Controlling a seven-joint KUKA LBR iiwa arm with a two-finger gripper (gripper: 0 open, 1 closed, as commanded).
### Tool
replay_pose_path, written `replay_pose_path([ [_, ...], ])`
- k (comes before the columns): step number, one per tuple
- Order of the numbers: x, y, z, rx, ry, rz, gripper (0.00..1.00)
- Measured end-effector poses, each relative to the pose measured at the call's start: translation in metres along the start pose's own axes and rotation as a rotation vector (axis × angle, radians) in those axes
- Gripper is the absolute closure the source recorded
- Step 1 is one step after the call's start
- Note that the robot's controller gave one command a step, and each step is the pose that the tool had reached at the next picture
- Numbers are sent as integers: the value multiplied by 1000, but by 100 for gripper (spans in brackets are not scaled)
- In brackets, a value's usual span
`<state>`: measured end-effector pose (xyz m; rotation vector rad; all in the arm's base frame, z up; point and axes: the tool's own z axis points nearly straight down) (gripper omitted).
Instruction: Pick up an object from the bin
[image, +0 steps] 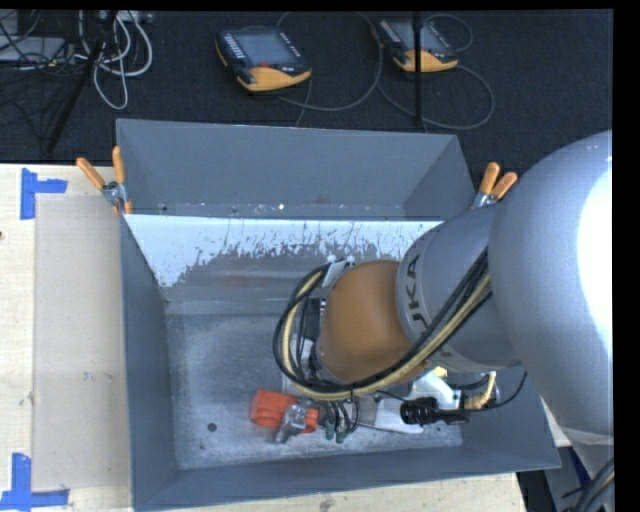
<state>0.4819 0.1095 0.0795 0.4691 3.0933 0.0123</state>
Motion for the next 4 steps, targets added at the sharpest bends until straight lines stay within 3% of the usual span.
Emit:
replay_pose_path([
  [1, 2, -2, -11, 8, 12, 0, 100],
  [4, 2, -3, -34, 9, 12, 3, 100],
])
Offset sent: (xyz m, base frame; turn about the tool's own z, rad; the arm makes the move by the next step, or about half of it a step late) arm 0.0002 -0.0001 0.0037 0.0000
